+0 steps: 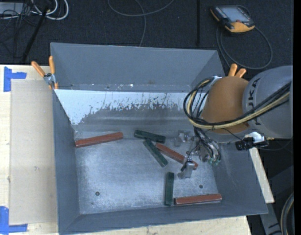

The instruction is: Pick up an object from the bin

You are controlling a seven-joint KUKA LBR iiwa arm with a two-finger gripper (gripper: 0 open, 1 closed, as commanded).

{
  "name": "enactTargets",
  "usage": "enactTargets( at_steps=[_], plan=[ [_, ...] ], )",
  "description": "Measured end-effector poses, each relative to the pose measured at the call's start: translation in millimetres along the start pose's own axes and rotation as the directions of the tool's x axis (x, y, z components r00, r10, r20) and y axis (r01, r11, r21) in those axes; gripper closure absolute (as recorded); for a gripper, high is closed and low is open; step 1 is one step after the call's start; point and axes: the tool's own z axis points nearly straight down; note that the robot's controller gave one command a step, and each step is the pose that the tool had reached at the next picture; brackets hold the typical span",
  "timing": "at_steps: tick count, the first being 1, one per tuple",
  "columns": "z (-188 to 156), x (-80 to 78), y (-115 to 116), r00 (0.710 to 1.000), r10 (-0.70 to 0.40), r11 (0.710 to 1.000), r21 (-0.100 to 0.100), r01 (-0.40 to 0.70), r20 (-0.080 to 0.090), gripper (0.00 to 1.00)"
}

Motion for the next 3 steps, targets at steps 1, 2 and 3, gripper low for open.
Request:
enactTargets(
  at_steps=[1,2,3],
  plan=[
    [24.3,18.0,-5.7,0.999,-0.031,1.0,0.0,0.031,0.011,1.0],
    [26.7,20.9,-5.6,0.999,-0.033,0.999,0.0,0.033,0.0,0.0],
    [26.7,20.9,-5.6,0.999,-0.034,0.999,0.0,0.034,0.0,0.0]
  ],
)
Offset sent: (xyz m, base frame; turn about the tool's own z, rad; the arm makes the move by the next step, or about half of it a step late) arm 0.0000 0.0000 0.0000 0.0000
